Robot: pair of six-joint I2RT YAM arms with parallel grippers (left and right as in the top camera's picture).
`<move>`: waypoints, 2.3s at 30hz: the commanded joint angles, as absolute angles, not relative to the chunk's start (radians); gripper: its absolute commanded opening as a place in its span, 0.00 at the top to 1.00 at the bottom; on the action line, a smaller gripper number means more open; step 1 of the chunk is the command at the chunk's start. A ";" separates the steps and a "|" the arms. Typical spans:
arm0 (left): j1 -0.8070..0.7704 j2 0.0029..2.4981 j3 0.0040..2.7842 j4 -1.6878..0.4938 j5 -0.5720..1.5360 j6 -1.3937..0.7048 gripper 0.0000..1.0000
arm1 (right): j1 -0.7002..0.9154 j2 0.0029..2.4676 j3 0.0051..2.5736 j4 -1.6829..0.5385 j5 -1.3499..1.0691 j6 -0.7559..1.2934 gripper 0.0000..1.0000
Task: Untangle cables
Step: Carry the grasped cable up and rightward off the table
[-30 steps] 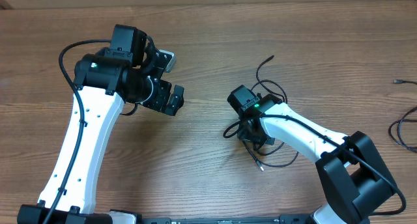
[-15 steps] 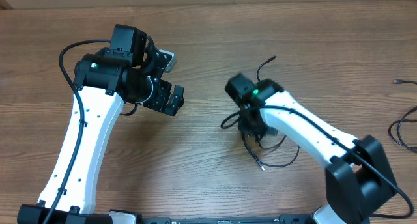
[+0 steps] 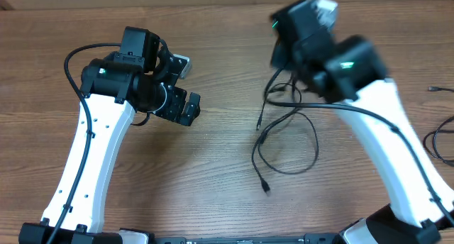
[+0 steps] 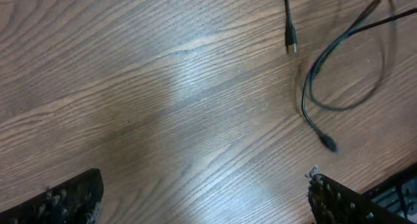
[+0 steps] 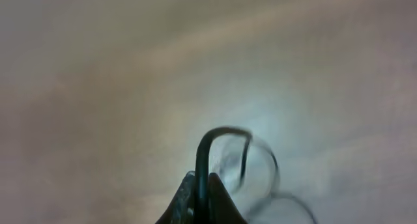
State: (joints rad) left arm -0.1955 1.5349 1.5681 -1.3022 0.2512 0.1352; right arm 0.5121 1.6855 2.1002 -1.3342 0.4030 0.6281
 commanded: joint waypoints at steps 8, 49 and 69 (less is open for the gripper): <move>-0.190 1.537 1.586 -1.301 0.252 0.157 0.00 | 0.404 1.649 2.540 -1.294 0.434 0.481 0.96; -0.190 1.537 1.586 -1.301 0.252 0.157 0.00 | -0.082 1.916 2.671 -1.100 0.610 0.305 0.96; -0.190 1.537 1.586 -1.301 0.252 0.157 0.00 | -0.363 2.283 2.671 -0.712 0.597 0.304 0.96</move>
State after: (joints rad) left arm -0.1955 1.5349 1.5681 -1.3018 0.2508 0.1352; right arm -0.3176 2.2620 2.6518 -0.7330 0.5915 0.3092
